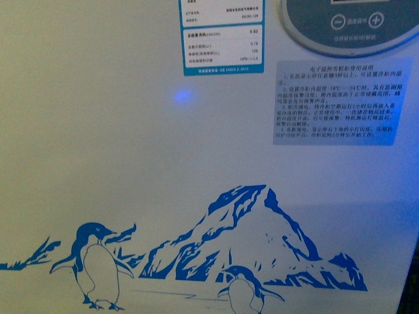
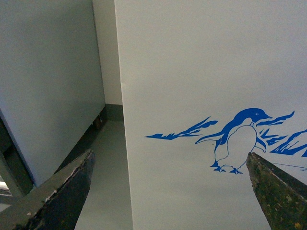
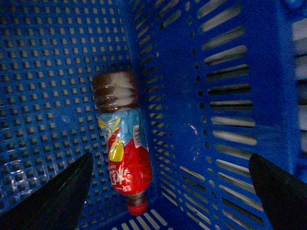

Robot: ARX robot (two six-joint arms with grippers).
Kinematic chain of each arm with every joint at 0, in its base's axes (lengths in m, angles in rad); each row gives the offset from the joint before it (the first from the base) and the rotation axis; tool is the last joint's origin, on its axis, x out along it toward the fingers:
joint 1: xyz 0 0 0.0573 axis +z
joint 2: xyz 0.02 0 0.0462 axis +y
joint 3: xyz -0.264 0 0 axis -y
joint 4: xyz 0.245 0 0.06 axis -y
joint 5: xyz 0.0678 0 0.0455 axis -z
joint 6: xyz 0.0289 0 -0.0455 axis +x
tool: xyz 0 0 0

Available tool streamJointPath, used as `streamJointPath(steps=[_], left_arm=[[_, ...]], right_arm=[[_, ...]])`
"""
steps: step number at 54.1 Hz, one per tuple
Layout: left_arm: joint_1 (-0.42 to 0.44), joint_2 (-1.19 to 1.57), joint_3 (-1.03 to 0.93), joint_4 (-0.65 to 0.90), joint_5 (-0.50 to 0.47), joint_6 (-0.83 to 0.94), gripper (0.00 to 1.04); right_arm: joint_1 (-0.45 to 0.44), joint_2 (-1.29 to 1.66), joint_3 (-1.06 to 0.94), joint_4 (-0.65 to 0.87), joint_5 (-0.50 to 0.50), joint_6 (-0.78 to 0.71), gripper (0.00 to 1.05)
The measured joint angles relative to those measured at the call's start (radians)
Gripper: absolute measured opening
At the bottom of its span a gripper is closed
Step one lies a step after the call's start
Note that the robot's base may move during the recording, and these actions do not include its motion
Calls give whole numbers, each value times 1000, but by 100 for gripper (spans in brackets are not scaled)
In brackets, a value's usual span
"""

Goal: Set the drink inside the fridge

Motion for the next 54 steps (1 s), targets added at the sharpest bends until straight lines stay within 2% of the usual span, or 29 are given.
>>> streamJointPath(steps=[11,23,54], left_arm=[[0,0,0,0,0,0,97],[0,0,0,0,0,0,97],[0,0,0,0,0,0,97]], right_arm=[[-1,257,233,-92,47,87,97],[-27,447,378,-124,61,136,97],[-56,701,557,-201,62,204,97]])
